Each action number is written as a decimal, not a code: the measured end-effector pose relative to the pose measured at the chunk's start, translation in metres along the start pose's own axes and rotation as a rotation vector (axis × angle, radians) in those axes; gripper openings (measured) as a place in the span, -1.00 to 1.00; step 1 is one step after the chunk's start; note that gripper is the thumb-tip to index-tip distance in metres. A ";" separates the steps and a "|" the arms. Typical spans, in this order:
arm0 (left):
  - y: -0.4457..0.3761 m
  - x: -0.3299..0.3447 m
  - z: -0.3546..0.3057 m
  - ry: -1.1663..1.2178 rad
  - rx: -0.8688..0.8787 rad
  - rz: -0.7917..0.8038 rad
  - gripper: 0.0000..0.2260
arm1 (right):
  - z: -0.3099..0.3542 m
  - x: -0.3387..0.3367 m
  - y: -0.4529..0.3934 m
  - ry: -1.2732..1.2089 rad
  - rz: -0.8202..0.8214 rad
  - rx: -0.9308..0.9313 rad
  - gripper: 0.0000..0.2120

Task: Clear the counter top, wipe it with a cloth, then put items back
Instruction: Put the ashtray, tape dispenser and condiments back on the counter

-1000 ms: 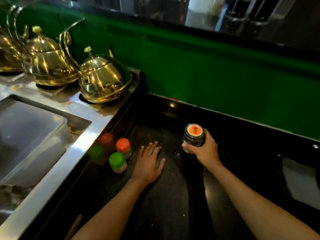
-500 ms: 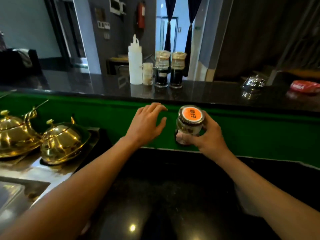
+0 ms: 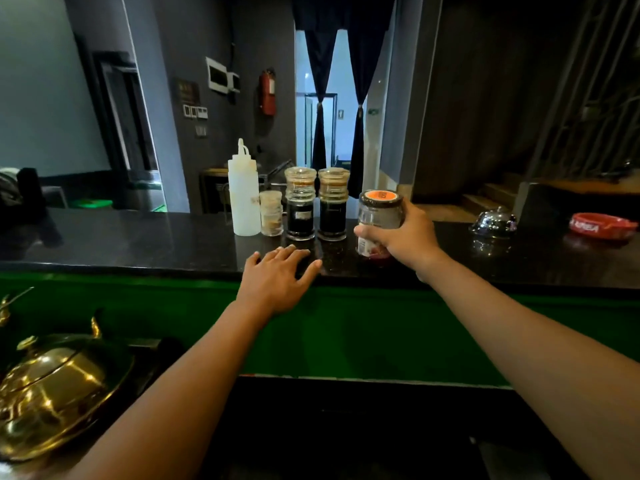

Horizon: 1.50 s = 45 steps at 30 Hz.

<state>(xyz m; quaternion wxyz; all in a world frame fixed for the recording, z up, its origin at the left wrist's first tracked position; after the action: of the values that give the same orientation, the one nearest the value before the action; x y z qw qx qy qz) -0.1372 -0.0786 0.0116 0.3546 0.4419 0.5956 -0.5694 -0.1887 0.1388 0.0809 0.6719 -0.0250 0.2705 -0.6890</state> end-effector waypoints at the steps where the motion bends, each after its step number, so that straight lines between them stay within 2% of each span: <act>1: 0.000 0.000 0.001 0.001 -0.002 -0.010 -0.42 | -0.007 0.002 -0.012 -0.002 0.000 0.022 -0.40; 4: 0.001 -0.001 0.000 0.012 -0.004 -0.050 -0.42 | -0.024 0.008 -0.044 -0.015 0.004 0.074 -0.46; 16: 0.001 -0.002 -0.002 -0.004 -0.008 -0.111 -0.46 | -0.041 0.034 -0.090 0.036 0.002 0.073 -0.36; 19: 0.002 -0.001 -0.001 0.010 0.003 -0.100 -0.46 | -0.049 0.037 -0.084 0.073 0.056 0.133 -0.31; 22: 0.003 -0.001 -0.001 0.037 0.005 -0.065 -0.46 | -0.058 0.027 -0.058 0.125 0.005 0.230 -0.19; 23: 0.005 -0.002 -0.002 0.041 0.007 -0.057 -0.46 | -0.055 0.024 -0.045 0.126 -0.014 0.227 -0.21; 25: 0.012 -0.011 -0.007 0.028 0.024 -0.033 -0.49 | -0.037 0.022 -0.010 0.077 -0.002 0.151 -0.36; 27: 0.024 -0.025 -0.015 0.049 0.052 0.022 -0.56 | -0.012 0.032 0.028 0.021 0.103 0.033 -0.55; 29: 0.051 -0.036 -0.019 0.246 0.057 0.063 -0.63 | 0.005 0.047 0.076 0.005 0.252 -0.077 -0.65; 31: 0.092 -0.042 -0.015 0.445 0.040 0.022 -0.66 | 0.012 0.066 0.125 -0.026 0.385 -0.136 -0.67; 35: 0.201 -0.028 0.011 0.537 -0.029 -0.109 -0.69 | -0.009 0.122 0.220 -0.056 0.622 -0.130 -0.70; 38: 0.287 -0.001 0.046 0.558 -0.208 -0.163 -0.76 | -0.032 0.174 0.280 -0.084 0.759 -0.097 -0.70; 41: 0.372 0.035 0.080 0.536 -0.452 -0.175 -0.73 | -0.051 0.227 0.331 -0.079 0.874 -0.081 -0.68; 45: 0.453 0.073 0.107 0.489 -0.713 -0.300 -0.71 | -0.073 0.293 0.381 0.048 1.004 -0.097 -0.59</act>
<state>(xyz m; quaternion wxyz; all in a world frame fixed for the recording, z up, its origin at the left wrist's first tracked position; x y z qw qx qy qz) 0.2490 -0.1929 -0.2321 0.2473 0.3227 0.8780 -0.2528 0.1019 -0.0926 -0.2329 0.9122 0.0929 0.2959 -0.2679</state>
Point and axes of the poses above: each hand's wrist, its own y-axis away from the middle knuckle, its own x-axis out of the palm, z = x × y, the point moved 9 cm from there along -y, towards the middle knuckle, and after that the axes turned 4 degrees about x, right-handed, at the moved point
